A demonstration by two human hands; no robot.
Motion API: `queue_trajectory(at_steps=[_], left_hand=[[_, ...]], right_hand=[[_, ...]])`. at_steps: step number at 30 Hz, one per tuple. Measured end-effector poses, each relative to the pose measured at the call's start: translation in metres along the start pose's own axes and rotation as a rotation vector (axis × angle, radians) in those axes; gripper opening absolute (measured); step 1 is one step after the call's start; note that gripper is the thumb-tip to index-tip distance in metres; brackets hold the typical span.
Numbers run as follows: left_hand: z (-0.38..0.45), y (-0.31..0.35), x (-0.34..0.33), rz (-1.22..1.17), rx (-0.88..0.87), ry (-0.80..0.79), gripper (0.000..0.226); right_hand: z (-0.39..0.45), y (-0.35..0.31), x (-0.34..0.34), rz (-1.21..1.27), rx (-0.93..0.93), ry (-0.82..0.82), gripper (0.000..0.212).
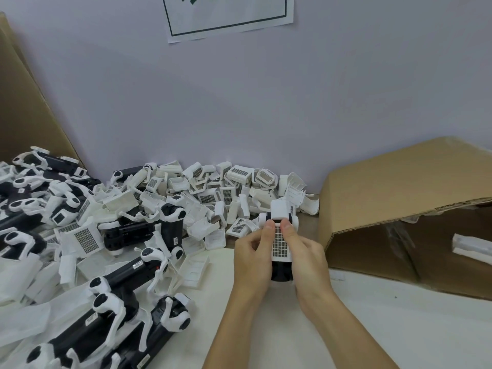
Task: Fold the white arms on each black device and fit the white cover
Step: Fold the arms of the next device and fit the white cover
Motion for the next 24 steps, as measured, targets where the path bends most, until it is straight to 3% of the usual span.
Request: queue_trajectory(at_steps=[6,15,19,22,24], left_hand=[[0.004,-0.016,-0.005,-0.139,0.117,-0.068,0.032],[0.005,-0.013,-0.007,0.058,-0.051,-0.127,0.026],[0.005,-0.019,-0.01,-0.019,0.033,-0.158,0.033],[0.004,-0.019,-0.012,-0.085,0.061,-0.212,0.022],[0.002,-0.015,-0.011,-0.088,0.037,-0.229,0.033]], right_hand=[[0.0,0.001,0.002,0.022,0.028,-0.045,0.027],[0.005,-0.005,0.012,-0.034,0.151,-0.025,0.023],[0.008,0.002,0.011,0.048,0.082,-0.051,0.023],[0.008,0.004,0.008,0.161,0.018,-0.143,0.029],[0.01,0.003,0.01,0.14,0.033,-0.154,0.028]])
Point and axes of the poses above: each hand's wrist, its own z-axis towards the middle knuckle, its own x-axis out of the back of the hand, y = z × x, the point moved 9 cm from there along z, towards the middle knuckle, and after that the axes turned 3 degrees about z, right-handed, at the moved point
